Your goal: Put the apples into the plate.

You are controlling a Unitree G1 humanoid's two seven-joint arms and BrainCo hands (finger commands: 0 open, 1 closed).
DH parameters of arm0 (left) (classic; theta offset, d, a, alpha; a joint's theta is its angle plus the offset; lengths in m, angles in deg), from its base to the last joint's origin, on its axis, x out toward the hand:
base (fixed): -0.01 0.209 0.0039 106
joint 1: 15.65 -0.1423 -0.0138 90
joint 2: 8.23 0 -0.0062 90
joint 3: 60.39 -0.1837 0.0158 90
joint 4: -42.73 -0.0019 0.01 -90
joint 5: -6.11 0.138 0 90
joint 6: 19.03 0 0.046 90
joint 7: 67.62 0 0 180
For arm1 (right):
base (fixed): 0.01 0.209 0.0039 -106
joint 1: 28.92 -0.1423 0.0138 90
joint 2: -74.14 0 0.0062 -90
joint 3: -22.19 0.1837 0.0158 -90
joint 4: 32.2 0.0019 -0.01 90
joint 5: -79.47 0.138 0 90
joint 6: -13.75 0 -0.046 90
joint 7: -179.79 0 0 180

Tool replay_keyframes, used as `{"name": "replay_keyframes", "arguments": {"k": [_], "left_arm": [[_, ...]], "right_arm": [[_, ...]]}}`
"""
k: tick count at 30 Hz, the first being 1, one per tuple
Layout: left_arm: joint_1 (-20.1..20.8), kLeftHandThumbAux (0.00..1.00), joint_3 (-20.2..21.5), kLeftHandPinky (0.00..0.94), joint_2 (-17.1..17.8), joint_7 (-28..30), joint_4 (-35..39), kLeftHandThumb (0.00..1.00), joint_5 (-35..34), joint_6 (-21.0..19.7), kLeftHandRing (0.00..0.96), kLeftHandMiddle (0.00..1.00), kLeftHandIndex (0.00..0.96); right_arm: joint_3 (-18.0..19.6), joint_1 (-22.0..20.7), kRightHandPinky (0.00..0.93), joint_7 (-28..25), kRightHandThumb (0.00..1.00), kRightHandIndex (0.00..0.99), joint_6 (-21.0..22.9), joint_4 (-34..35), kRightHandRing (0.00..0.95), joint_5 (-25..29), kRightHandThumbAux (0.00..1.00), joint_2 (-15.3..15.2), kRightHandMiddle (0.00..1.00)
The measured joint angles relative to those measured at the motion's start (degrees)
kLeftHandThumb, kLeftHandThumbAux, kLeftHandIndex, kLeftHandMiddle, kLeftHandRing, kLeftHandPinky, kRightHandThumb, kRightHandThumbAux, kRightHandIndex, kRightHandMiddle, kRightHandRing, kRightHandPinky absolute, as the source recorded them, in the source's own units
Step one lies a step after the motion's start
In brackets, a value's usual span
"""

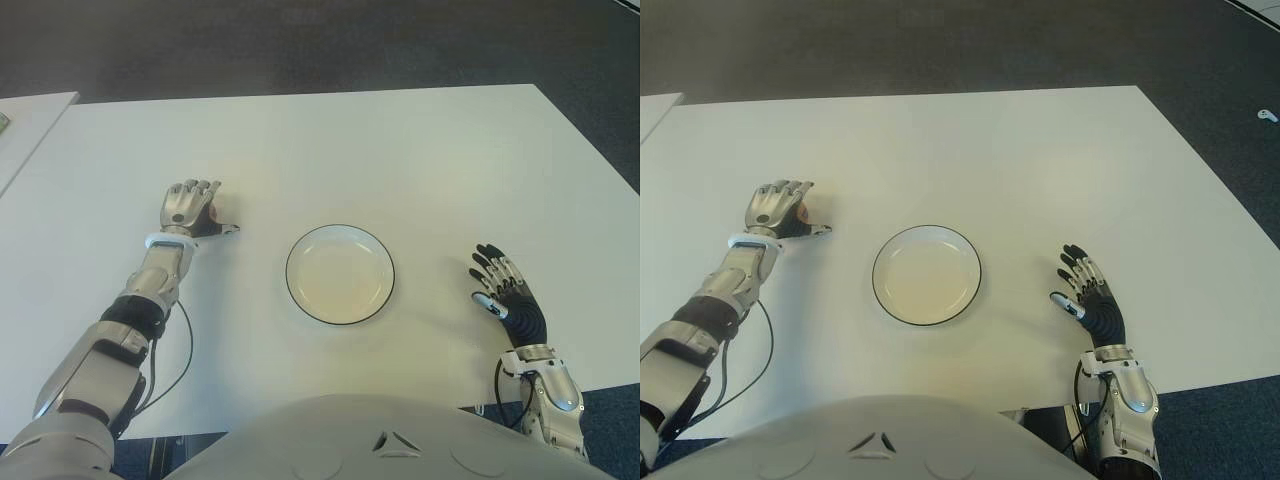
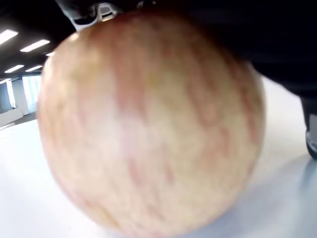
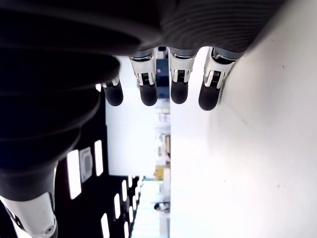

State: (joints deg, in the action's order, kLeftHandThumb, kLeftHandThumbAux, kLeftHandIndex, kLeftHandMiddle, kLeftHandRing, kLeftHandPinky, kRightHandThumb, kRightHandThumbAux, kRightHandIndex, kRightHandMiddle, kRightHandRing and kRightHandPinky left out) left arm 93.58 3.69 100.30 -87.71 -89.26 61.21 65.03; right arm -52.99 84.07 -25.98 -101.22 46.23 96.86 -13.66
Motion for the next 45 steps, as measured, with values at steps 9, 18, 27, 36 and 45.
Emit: {"name": "replay_keyframes", "arguments": {"k": [9, 18, 27, 36, 45], "left_arm": [[-1.4, 0.671, -0.8, 0.467, 1.5, 3.4, 4.4, 0.818, 0.0, -2.7, 0.492, 0.466, 0.410], [-1.8, 0.665, -0.5, 0.592, 4.7, 6.2, 4.5, 0.849, -2.3, 0.4, 0.649, 0.519, 0.409], [-1.7, 0.663, 0.9, 0.620, 5.4, 4.8, 1.1, 0.852, -5.1, 2.0, 0.689, 0.529, 0.411], [-1.9, 0.664, 1.3, 0.712, 5.0, 3.2, 0.5, 0.852, -6.3, 2.0, 0.723, 0.527, 0.410], [-2.6, 0.666, 2.7, 0.770, 4.1, 1.0, 0.5, 0.853, -7.7, 2.0, 0.775, 0.530, 0.404]], "right_arm": [[1.1, -2.9, 0.000, -4.1, 0.054, 0.000, -3.2, -5.0, 0.000, 1.3, 0.760, -1.3, 0.000], [2.5, -5.5, 0.000, -7.8, 0.022, 0.000, -3.9, -8.6, 0.000, 3.9, 0.803, -2.6, 0.000], [3.0, -6.1, 0.000, -9.2, 0.000, 0.001, -3.0, -9.3, 0.000, 5.4, 0.848, -3.0, 0.000], [4.0, -7.5, 0.007, -10.2, 0.000, 0.009, -2.0, -10.4, 0.000, 6.7, 0.861, -3.0, 0.000], [4.5, -8.3, 0.014, -9.9, 0.000, 0.022, -1.5, -10.8, 0.000, 6.8, 0.862, -3.0, 0.000]]}}
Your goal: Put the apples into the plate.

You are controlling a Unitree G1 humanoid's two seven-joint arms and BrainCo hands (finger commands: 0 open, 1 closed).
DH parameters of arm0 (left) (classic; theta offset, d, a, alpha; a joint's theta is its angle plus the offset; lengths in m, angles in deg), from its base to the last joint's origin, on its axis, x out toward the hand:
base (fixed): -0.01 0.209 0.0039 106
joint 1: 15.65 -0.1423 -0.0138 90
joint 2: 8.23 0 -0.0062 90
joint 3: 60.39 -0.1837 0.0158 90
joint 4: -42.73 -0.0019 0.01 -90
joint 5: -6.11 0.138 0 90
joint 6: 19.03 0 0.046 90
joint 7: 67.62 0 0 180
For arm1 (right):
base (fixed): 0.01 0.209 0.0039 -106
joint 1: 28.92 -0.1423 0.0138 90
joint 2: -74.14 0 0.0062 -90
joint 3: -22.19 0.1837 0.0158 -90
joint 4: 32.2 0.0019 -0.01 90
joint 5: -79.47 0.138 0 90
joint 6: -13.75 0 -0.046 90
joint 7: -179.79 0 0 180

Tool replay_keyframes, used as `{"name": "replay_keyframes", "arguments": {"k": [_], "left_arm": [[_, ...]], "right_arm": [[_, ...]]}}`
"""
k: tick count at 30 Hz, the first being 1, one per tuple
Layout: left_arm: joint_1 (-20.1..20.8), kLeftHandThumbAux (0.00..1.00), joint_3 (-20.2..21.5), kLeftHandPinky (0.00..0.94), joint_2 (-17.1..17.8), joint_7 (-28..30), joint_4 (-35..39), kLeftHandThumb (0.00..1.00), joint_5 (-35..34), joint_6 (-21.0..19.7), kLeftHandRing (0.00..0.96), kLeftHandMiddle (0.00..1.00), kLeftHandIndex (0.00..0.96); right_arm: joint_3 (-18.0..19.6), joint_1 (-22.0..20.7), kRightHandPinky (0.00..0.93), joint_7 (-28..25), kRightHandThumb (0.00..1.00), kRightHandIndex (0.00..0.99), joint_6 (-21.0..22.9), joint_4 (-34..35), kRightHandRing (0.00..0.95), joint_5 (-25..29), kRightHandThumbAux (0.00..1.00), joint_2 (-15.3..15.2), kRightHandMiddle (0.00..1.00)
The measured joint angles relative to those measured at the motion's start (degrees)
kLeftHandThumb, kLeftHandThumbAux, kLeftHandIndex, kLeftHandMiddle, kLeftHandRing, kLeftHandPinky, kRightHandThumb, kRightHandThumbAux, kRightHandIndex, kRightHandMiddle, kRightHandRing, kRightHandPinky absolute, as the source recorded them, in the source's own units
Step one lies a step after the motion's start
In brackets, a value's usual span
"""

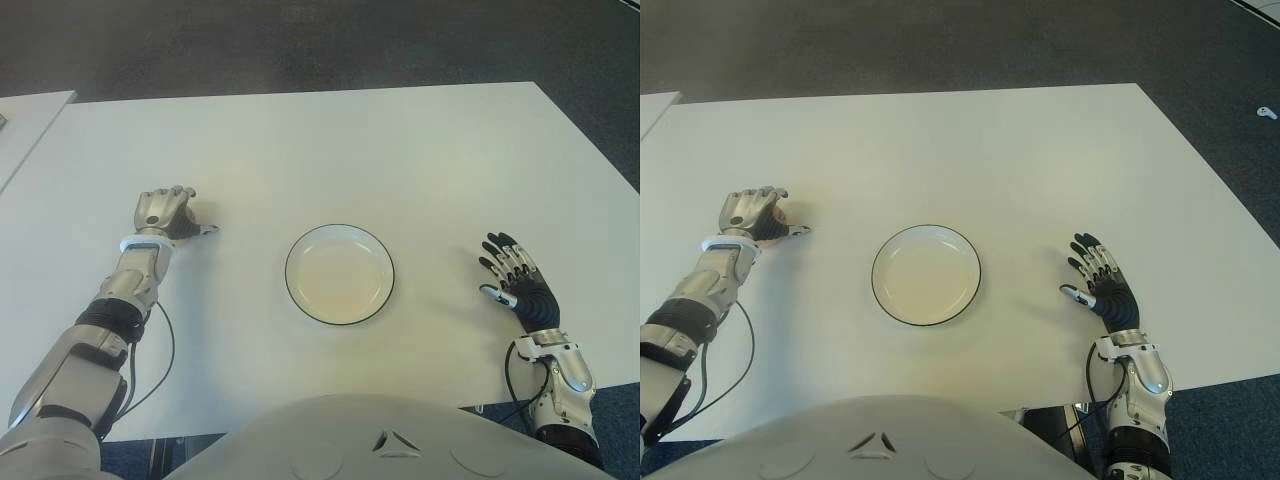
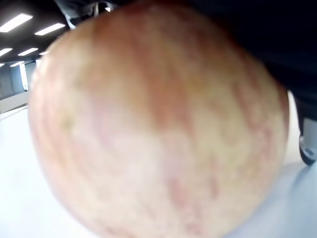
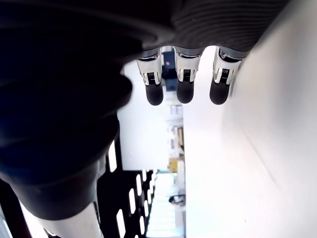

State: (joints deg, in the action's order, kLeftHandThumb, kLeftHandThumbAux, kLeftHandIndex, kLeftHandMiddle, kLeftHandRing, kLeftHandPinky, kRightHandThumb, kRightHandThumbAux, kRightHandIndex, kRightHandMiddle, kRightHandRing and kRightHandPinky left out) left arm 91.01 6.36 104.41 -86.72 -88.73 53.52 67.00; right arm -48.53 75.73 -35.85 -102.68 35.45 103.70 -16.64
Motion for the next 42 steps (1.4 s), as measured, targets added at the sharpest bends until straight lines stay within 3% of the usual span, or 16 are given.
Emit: {"name": "replay_keyframes", "arguments": {"k": [42], "left_arm": [[-1.7, 0.666, 2.5, 0.774, -1.9, -0.7, 2.8, 0.855, -2.4, -2.6, 0.806, 0.530, 0.403]], "right_arm": [[0.2, -1.8, 0.018, 0.2, 0.000, 0.032, -1.9, -2.4, 0.000, -0.2, 0.866, 0.1, 0.006]]}}
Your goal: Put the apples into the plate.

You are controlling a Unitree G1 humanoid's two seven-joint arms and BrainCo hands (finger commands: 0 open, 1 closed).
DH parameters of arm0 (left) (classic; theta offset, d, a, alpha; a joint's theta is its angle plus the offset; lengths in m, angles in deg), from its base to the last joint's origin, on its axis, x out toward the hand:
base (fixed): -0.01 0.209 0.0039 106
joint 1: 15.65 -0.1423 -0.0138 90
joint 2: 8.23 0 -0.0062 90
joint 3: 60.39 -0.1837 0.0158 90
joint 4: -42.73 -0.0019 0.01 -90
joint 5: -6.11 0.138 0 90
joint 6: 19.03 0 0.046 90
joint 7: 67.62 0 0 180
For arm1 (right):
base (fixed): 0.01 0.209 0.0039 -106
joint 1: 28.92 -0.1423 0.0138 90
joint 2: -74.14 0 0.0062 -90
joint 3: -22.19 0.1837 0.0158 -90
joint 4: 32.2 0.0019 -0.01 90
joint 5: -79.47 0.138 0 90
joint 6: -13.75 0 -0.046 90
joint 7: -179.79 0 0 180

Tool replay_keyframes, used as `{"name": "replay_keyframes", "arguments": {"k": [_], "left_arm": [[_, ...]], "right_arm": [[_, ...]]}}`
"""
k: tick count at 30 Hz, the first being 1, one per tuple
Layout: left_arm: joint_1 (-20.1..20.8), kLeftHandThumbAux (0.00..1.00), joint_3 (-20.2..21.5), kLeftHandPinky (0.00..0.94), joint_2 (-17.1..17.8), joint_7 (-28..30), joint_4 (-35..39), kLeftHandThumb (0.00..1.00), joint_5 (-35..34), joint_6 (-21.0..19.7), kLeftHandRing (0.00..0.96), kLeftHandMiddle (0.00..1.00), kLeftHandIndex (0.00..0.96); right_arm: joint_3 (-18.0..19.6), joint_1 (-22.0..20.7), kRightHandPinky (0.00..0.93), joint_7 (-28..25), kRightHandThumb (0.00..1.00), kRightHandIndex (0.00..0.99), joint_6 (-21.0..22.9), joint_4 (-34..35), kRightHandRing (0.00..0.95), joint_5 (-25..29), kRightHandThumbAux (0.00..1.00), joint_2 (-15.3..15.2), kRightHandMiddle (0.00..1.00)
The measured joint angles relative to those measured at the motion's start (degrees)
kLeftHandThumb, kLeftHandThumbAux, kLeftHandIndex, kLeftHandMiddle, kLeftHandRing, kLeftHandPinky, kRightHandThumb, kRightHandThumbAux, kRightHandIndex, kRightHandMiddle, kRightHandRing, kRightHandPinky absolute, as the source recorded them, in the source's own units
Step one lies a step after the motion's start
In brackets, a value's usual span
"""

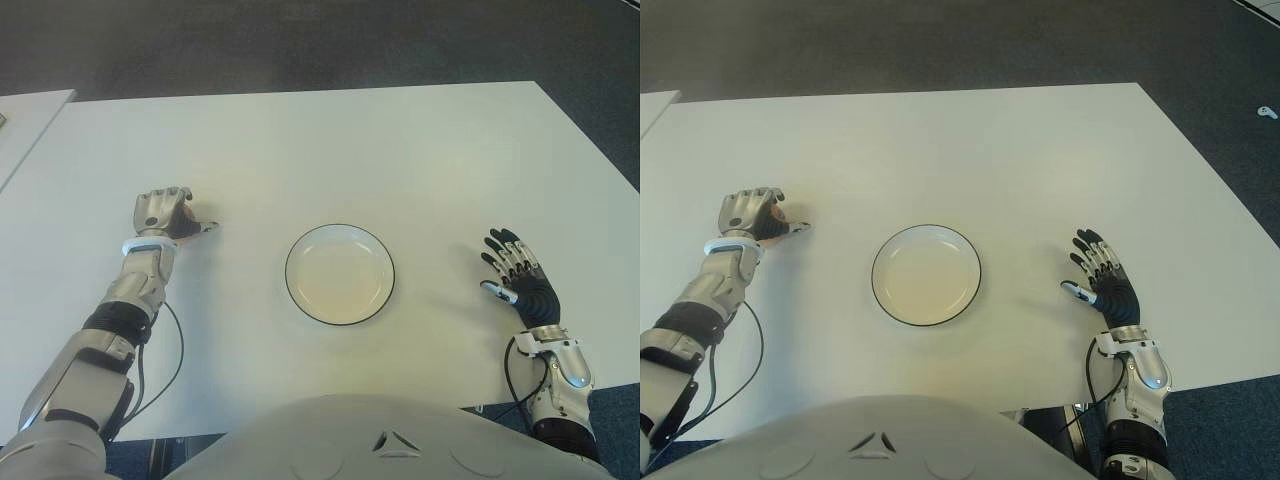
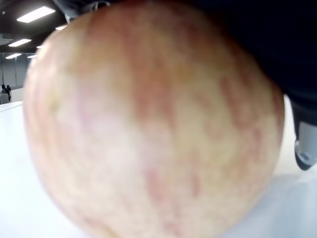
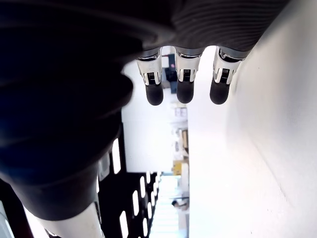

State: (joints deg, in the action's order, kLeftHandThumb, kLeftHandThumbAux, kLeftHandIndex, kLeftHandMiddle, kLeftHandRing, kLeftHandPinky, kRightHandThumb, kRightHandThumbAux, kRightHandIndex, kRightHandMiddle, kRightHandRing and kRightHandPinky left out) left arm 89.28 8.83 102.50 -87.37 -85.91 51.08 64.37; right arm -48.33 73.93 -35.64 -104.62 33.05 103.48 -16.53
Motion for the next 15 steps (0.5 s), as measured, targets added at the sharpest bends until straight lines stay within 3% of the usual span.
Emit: {"name": "replay_keyframes", "arguments": {"k": [15], "left_arm": [[-0.3, 0.667, 0.0, 0.783, 0.0, 0.2, 0.7, 0.854, 0.0, -0.6, 0.811, 0.531, 0.401]], "right_arm": [[0.0, -0.1, 0.009, -0.6, 0.000, 0.025, -0.3, -0.4, 0.000, 0.0, 0.859, -0.1, 0.000]]}}
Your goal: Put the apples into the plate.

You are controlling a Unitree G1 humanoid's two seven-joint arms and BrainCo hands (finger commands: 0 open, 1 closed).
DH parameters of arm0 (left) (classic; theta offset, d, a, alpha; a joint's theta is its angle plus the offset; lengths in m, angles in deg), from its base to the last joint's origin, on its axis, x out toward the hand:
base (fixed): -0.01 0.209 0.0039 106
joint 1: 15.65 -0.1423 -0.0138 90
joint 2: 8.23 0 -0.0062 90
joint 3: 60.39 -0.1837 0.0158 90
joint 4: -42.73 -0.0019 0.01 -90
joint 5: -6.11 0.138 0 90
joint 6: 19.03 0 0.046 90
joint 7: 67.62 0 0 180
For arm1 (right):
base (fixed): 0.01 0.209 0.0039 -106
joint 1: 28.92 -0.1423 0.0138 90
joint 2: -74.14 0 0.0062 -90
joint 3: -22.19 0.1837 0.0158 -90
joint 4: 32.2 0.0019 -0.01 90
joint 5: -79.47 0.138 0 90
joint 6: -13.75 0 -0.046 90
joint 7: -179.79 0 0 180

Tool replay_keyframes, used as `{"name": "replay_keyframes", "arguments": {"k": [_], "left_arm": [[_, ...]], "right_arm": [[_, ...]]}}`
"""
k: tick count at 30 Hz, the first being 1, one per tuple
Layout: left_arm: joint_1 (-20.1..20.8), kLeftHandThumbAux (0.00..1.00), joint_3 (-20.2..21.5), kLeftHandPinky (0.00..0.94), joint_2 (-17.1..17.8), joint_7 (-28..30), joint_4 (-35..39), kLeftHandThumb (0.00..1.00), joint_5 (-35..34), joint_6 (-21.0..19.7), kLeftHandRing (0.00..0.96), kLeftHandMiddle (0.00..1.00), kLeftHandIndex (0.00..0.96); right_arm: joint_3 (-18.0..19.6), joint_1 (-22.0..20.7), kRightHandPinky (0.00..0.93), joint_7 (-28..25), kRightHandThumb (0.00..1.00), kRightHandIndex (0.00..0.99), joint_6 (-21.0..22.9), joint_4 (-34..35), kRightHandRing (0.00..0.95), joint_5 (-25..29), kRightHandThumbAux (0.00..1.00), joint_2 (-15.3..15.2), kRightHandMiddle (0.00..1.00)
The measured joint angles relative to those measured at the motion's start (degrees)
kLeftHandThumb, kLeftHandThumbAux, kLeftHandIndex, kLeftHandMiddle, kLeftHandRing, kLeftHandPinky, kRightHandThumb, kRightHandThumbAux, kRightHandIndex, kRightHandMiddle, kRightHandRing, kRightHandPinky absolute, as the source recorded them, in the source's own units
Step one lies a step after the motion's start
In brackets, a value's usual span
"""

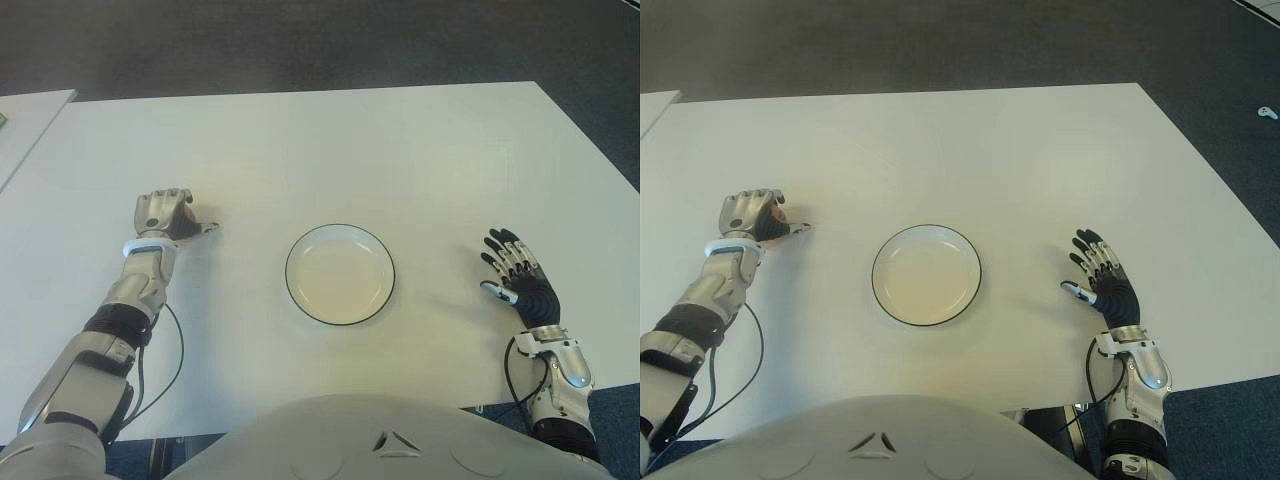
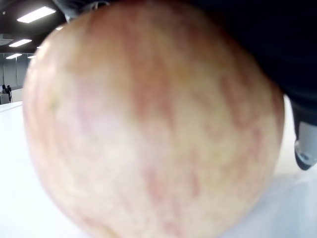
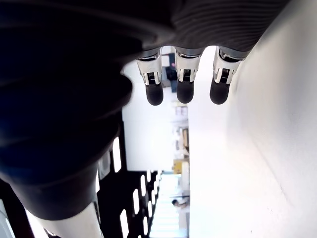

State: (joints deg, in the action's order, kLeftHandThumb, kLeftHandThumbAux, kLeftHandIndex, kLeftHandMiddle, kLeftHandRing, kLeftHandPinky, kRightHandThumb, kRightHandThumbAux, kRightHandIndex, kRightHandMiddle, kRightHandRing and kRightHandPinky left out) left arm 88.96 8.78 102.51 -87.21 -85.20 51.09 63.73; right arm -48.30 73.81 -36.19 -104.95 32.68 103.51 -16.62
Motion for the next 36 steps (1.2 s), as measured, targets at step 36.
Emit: {"name": "replay_keyframes", "arguments": {"k": [36], "left_arm": [[-0.2, 0.667, -0.3, 0.771, 0.4, 2.6, 2.2, 0.854, 0.1, -1.8, 0.801, 0.529, 0.401]], "right_arm": [[2.0, -2.5, 0.008, -2.7, 0.000, 0.033, 0.0, -3.5, 0.000, 0.8, 0.861, -0.5, 0.004]]}}
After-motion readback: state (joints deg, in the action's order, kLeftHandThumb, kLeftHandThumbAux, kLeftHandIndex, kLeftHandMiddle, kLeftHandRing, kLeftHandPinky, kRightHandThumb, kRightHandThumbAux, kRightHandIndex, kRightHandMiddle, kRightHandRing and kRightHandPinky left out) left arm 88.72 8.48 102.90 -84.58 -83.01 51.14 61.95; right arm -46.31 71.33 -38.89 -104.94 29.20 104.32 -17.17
